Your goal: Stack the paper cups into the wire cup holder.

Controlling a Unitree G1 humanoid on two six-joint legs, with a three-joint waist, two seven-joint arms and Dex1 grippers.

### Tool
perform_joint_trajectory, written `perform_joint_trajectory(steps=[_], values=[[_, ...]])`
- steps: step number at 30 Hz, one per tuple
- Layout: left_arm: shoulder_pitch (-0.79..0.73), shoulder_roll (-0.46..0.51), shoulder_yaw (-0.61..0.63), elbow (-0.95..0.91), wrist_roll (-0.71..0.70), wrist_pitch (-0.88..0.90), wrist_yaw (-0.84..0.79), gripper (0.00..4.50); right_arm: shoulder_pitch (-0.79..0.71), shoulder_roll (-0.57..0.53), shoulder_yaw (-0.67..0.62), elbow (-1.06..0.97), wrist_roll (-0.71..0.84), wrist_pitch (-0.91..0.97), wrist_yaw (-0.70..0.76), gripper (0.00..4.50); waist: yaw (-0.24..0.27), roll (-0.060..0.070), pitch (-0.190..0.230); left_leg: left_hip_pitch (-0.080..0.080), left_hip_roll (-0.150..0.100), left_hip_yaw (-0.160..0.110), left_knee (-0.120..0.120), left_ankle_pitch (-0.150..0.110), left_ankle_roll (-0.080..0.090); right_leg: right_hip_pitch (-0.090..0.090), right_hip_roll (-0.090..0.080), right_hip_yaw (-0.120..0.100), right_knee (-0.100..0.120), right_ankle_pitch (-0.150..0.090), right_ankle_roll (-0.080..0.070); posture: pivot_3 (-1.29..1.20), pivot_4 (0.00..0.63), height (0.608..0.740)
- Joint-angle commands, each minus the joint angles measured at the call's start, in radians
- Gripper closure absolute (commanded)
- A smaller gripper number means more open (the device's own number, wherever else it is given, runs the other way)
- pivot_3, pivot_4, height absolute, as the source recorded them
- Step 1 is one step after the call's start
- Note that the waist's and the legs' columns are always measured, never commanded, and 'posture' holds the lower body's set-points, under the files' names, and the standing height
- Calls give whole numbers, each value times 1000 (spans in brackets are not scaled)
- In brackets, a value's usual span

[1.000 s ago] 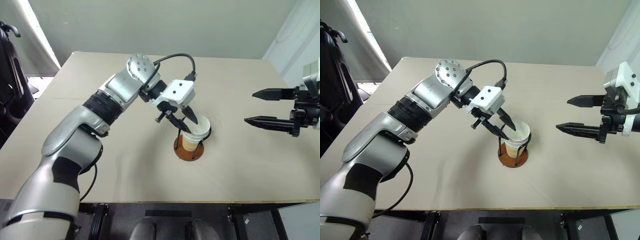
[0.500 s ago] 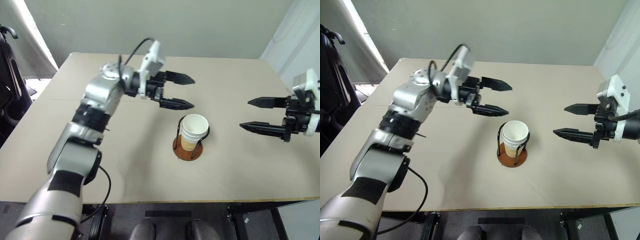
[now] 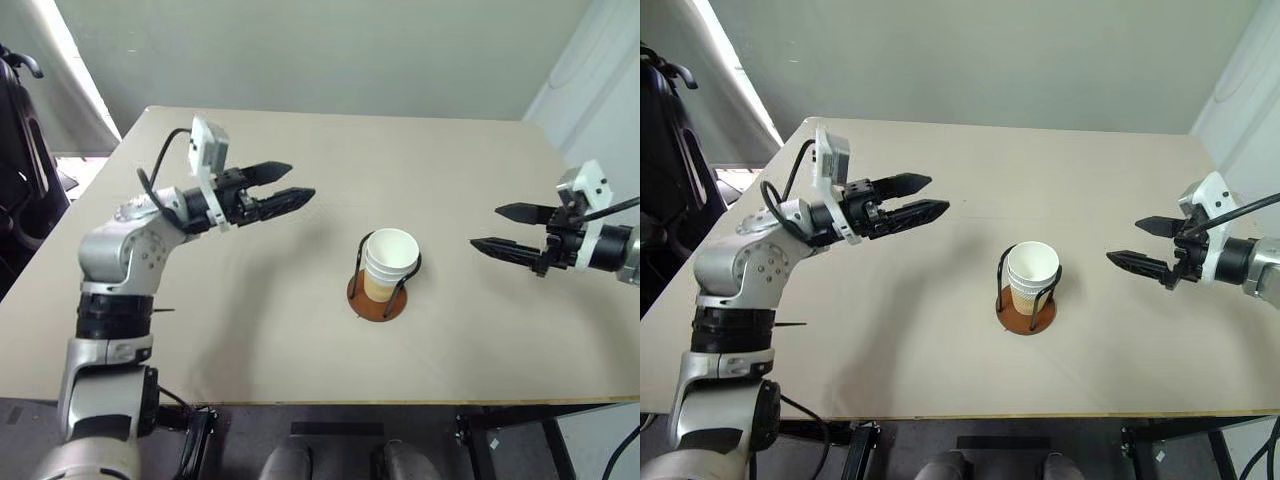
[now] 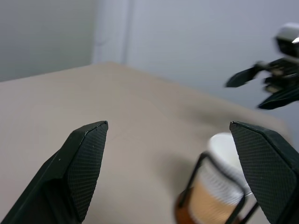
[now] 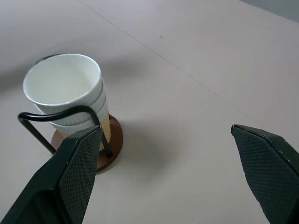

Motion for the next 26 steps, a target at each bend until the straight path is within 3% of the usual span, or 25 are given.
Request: perform_joint_trajectory(steps=[1, 7, 26], values=[[1, -19, 57, -41, 28, -31, 87, 22, -11, 15, -6, -16, -12, 1, -34, 0, 0, 0, 0, 0, 0, 0, 0, 0, 0, 0, 0, 0, 0, 0, 0, 0, 150, 740], [16, -61, 85, -6, 124, -75, 266, 22, -43, 99, 2, 22, -76, -50, -126, 0, -3, 0, 0, 4, 0, 0, -1, 0, 0, 3, 0, 0, -1, 0, -1, 0, 150, 740], [106, -112, 128, -92, 130, -97, 370, 22, -60, 235, -57, 52, -99, -48, -290, 0, -5, 0, 0, 4, 0, 0, -7, 0, -1, 2, -3, 0, -2, 1, -3, 0, 150, 740]])
